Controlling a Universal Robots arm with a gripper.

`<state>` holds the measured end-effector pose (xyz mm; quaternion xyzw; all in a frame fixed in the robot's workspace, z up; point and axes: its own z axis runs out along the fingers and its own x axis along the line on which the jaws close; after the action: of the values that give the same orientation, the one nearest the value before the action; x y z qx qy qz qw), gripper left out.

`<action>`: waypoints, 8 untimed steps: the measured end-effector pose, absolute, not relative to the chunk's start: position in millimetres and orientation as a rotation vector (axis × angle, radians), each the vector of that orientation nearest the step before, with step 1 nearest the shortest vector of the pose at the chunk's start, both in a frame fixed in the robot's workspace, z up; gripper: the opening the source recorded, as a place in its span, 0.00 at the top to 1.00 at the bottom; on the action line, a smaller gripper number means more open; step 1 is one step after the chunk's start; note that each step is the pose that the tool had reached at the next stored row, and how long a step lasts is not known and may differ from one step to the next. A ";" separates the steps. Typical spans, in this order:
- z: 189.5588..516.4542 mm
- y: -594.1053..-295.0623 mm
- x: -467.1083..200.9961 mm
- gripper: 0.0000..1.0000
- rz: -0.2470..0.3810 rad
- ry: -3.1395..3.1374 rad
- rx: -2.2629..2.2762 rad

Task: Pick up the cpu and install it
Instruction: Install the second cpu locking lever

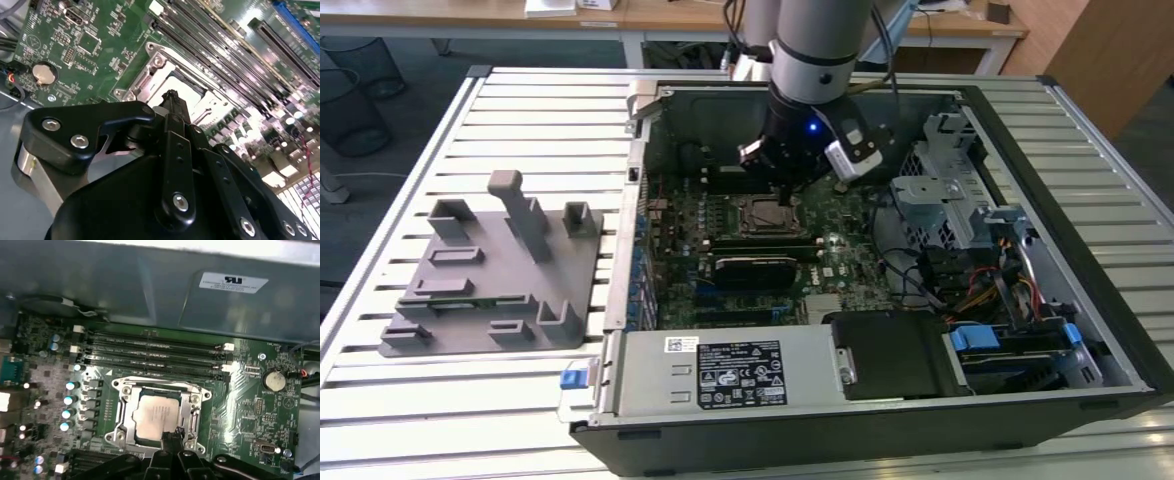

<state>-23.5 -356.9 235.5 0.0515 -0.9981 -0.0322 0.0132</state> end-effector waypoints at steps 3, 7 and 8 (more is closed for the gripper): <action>235.8 -358.7 -23.6 0.89 -0.101 -3.104 0.160; 235.9 -369.5 -23.8 0.89 -0.101 -3.104 0.160; 235.8 -373.5 -23.9 0.89 -0.101 -3.104 0.160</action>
<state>-23.9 -373.5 235.8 0.0514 -0.9980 -0.0325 0.0161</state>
